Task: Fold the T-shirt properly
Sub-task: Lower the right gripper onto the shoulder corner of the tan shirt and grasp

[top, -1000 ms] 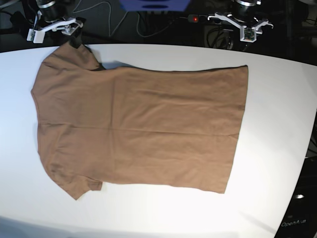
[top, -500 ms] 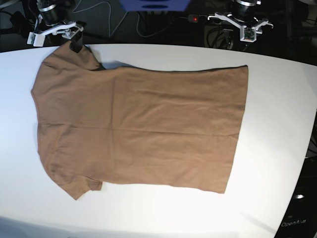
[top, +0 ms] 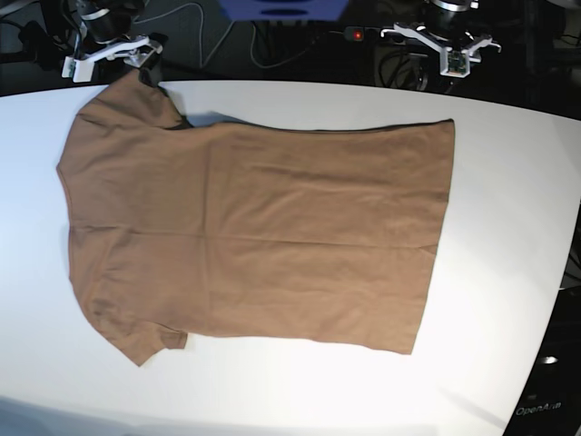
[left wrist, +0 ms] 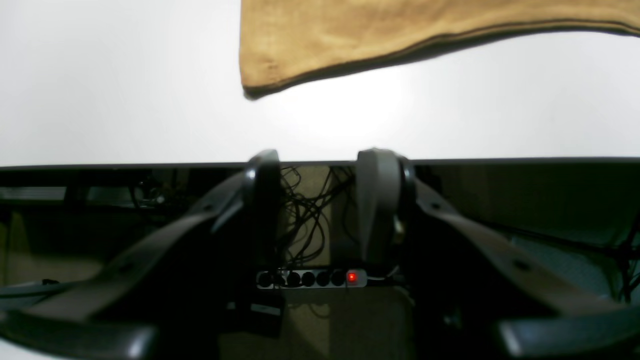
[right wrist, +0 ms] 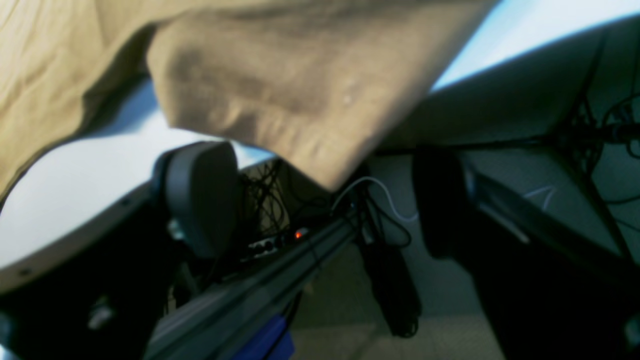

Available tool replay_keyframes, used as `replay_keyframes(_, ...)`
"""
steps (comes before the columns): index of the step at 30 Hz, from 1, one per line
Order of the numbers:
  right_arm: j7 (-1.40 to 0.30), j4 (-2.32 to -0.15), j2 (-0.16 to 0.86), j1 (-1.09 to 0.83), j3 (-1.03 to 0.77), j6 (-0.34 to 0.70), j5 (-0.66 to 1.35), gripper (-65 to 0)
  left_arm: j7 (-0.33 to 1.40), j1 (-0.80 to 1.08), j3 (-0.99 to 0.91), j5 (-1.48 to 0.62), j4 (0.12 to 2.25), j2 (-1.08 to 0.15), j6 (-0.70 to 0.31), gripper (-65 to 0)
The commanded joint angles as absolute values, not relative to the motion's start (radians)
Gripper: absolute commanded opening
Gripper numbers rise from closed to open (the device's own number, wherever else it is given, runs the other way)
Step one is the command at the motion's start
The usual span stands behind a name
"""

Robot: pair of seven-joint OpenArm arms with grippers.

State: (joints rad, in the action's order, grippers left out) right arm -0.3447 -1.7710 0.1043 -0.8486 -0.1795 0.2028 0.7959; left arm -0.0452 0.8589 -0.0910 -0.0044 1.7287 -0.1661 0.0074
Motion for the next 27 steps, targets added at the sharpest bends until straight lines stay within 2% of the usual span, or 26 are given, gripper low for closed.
replay_keyframes(1, -0.332, -1.788, 0.111, -0.86, -0.185, 0.239, 0.805, -19.2, -0.068, 0.871, -0.094, -0.004, 1.745, -0.17, 0.012, -39.9)
replay_keyframes(5, -0.332, -1.788, 0.114, -0.855, -0.189, 0.269, 0.805, -30.2, -0.068, 0.871, -0.094, -0.002, 1.745, -0.17, 0.012, -39.9)
replay_keyframes(8, -0.332, -1.785, 0.114, -0.842, -0.189, 0.269, 0.805, -34.5, -0.068, 0.871, -0.094, -0.002, 1.745, -0.17, 0.012, -39.9)
replay_keyframes(27, -0.332, -1.782, 0.13, -0.805, -0.191, 0.269, 0.803, -35.0, -0.068, 0.875, -0.094, -0.002, 1.747, -0.17, 0.012, -39.9)
